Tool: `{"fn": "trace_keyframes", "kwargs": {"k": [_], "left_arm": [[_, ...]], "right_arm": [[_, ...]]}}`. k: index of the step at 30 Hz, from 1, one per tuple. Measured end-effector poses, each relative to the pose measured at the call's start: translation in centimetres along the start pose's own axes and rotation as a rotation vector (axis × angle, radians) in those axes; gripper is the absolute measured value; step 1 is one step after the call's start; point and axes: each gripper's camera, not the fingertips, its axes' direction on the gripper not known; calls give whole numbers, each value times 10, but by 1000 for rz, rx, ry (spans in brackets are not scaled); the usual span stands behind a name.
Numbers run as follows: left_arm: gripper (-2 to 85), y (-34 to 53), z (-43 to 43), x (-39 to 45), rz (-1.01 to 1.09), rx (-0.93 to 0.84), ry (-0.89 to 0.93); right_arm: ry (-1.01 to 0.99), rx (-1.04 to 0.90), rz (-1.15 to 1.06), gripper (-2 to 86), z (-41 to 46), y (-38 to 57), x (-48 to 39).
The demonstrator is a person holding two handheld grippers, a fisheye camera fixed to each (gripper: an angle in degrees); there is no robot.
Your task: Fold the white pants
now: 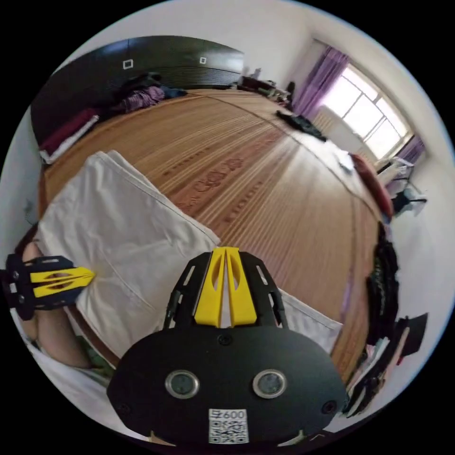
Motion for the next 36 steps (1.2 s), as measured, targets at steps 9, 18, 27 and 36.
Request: {"fn": "trace_keyframes", "kwargs": {"k": [9,18,27,36], "left_arm": [[7,-24,-22,5,-18,21,-3],[8,34,-58,-76,-301,-19,-155],[5,113,-107,-166,-744,-86,-123],[6,54,-38,-144,-597,-50,344]], "right_arm": [[-591,95,-72,-8,-53,118,-52],[-555,212,211,-8,-42,221,12],[-524,307,261,-8,-58,272,35],[-544,173,154,-8,-34,225,44]]}}
